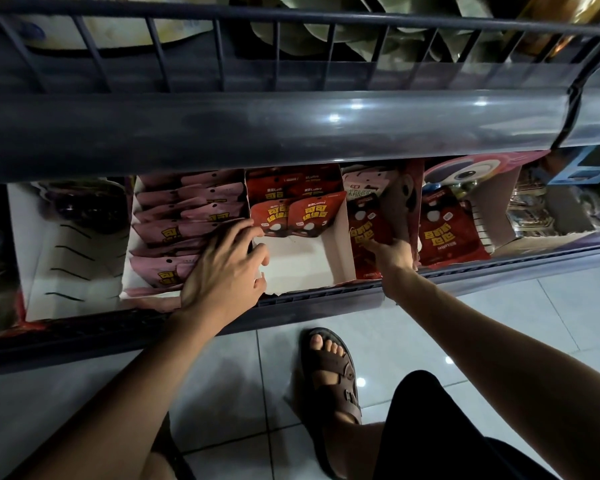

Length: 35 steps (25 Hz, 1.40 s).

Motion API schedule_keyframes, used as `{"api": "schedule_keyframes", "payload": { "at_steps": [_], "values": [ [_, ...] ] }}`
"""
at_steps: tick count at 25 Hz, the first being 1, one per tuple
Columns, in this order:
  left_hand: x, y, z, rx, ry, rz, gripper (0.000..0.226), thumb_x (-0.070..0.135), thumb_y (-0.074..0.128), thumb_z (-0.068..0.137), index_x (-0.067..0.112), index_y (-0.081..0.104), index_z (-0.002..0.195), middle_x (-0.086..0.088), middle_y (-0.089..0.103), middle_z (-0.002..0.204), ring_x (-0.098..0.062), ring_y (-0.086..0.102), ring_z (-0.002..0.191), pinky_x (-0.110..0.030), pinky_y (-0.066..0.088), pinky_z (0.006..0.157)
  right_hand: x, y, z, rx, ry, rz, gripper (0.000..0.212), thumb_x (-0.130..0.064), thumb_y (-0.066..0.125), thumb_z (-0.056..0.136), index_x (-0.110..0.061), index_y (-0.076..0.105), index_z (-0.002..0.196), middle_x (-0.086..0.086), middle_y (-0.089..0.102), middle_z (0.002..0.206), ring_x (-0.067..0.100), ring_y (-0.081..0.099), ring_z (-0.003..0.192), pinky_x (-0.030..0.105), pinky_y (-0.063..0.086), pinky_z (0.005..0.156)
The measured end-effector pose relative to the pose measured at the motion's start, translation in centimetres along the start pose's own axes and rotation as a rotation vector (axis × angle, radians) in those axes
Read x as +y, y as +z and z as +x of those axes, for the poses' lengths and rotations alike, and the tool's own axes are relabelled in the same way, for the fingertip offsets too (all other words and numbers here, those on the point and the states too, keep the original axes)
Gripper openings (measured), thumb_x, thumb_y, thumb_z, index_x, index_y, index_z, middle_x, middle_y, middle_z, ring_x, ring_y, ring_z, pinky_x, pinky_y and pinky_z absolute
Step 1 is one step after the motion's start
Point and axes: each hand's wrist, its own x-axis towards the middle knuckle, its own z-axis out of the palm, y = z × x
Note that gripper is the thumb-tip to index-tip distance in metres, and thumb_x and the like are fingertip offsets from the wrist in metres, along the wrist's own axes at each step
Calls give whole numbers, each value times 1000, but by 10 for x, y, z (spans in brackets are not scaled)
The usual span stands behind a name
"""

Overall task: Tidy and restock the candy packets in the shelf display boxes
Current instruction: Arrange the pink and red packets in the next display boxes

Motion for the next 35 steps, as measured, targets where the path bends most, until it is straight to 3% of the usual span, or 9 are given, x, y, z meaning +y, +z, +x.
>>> {"api": "schedule_keyframes", "payload": {
  "at_steps": [2, 5, 8, 11, 15, 19, 24, 28, 35],
  "values": [
    [0, 1, 0, 3, 8, 0, 23, 25, 71, 71, 20, 59, 90, -3, 50, 132, -25, 38, 134, -45, 46, 93, 0, 4, 1, 31, 34, -10, 38, -18, 71, 85, -7, 60, 120, 11, 68, 112, 29, 66, 99, 44, 53, 92],
    [-1, 2, 0, 7, 14, 3, 21, 25, 70, 72, 20, 58, 88, -4, 50, 132, -26, 37, 134, -46, 46, 93, -9, 1, -7, 113, -67, -129, 35, -18, 58, 94, -5, 54, 127, 14, 63, 120, 30, 61, 108, 44, 50, 96],
    [-1, 3, 0, 15, 13, 3, 21, 24, 70, 71, 19, 58, 88, -5, 51, 131, -27, 37, 134, -47, 46, 93, -22, -20, -37, 142, -328, -196, 29, -11, 46, 100, -4, 48, 128, 8, 61, 120, 19, 60, 104, 33, 52, 90],
    [0, 5, 1, 36, 18, 4, 21, 22, 70, 69, 20, 59, 87, -5, 54, 129, -27, 39, 132, -46, 46, 94, -28, -51, -67, 165, -668, -314, 22, -10, 45, 100, -3, 46, 121, 0, 61, 105, 12, 59, 86, 19, 49, 70],
    [2, 5, 1, 72, 15, 22, 21, 21, 72, 67, 19, 62, 85, -5, 57, 126, -29, 45, 127, -48, 40, 100, -41, -56, -78, -4, -966, -599, 19, -17, 50, 98, -11, 54, 116, -4, 67, 99, 10, 65, 77, 24, 55, 66],
    [-1, 7, 0, 100, 34, 47, 18, 21, 67, 70, 19, 62, 87, -6, 55, 125, -32, 43, 127, -47, 34, 106, -62, 0, -72, -202, -1290, -1069, 25, -26, 53, 96, -16, 56, 119, 8, 71, 100, 24, 69, 78, 36, 57, 67],
    [-2, 12, 1, 115, 40, 31, 22, 21, 62, 69, 18, 60, 91, -7, 54, 125, -32, 46, 120, -46, 37, 103, -75, 81, -67, -214, -1345, -1487, 26, -18, 52, 97, -18, 56, 123, 1, 67, 93, 14, 53, 66, 26, 37, 60],
    [-1, 17, 2, 99, -3, 36, 27, 23, 64, 68, 18, 61, 94, -8, 56, 118, -31, 49, 114, -47, 40, 99, -71, 106, -72, -220, -1335, -1513, 19, -11, 57, 94, -14, 63, 111, 3, 69, 95, 17, 66, 81, 28, 48, 70],
    [-2, 16, 1, 63, -7, 53, 28, 27, 60, 72, 20, 61, 100, -6, 53, 123, -29, 46, 118, -46, 39, 99, -70, 105, -74, -173, -1344, -1536, 18, -8, 57, 93, -14, 63, 109, 4, 70, 94, 19, 67, 82, 26, 41, 65]
  ]
}}
